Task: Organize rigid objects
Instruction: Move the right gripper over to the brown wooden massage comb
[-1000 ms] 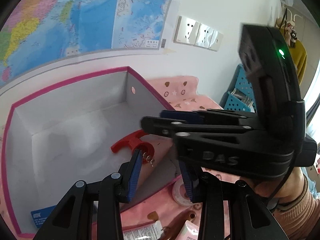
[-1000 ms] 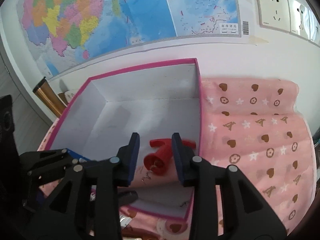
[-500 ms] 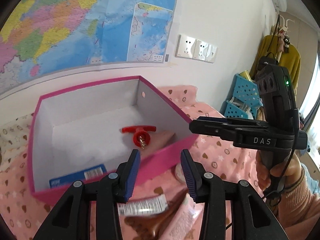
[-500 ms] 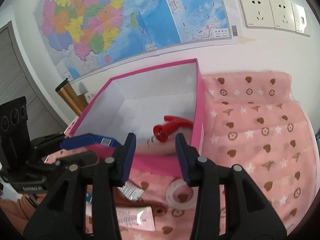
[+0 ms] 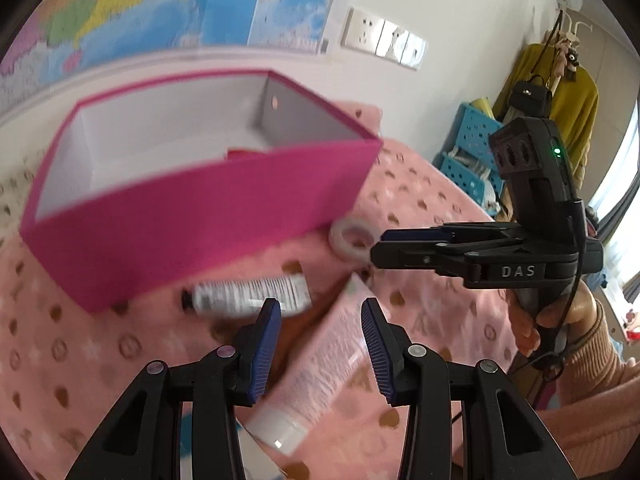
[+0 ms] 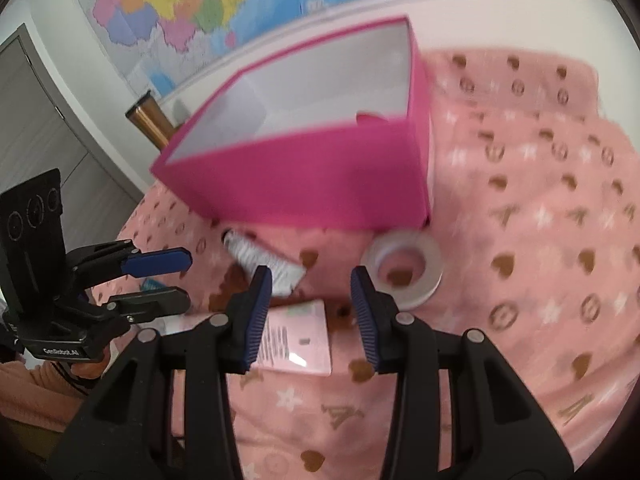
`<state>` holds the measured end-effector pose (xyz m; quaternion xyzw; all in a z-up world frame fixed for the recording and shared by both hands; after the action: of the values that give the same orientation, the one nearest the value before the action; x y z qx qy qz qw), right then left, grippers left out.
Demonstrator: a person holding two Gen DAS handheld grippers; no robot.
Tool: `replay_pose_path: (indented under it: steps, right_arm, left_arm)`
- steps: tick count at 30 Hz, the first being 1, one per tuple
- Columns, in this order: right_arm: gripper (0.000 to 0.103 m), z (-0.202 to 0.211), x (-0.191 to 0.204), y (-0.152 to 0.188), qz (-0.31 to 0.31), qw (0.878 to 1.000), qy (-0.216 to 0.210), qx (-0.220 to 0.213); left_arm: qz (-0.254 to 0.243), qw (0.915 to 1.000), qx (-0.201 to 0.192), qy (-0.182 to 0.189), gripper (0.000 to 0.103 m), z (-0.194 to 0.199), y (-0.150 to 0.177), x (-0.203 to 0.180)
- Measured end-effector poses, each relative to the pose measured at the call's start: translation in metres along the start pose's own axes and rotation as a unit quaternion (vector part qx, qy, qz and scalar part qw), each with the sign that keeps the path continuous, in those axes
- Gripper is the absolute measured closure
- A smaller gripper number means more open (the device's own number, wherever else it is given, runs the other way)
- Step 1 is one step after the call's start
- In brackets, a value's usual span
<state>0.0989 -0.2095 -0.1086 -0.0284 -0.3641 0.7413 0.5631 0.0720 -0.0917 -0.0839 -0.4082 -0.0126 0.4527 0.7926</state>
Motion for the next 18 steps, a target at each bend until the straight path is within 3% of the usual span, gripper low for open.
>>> replay_pose_path:
  steps: [8, 18]
  right_arm:
    - [0.060, -0.017, 0.000, 0.026, -0.021, 0.999, -0.020, 0.037]
    - [0.060, -0.018, 0.005, 0.045, -0.023, 0.997, -0.046, 0.058]
  left_arm:
    - [0.007, 0.9995, 0.029, 0.011, 0.060, -0.012, 0.028, -0.009]
    - [0.004, 0.9986, 0.044, 0.030, 0.060, -0.021, 0.036, -0.018]
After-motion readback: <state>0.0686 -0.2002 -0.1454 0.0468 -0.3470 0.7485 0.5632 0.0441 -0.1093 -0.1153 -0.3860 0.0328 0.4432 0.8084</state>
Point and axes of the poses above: each gripper's, at about its wrist camera, not at the fingertips, and z roughly against the way its jaws point, x to its left, y to its underside, the point moved 7 cm from there along -z, roughly the way its jaws point, and after that the axes turned 9 degrees about y, right-handed, at the moved point
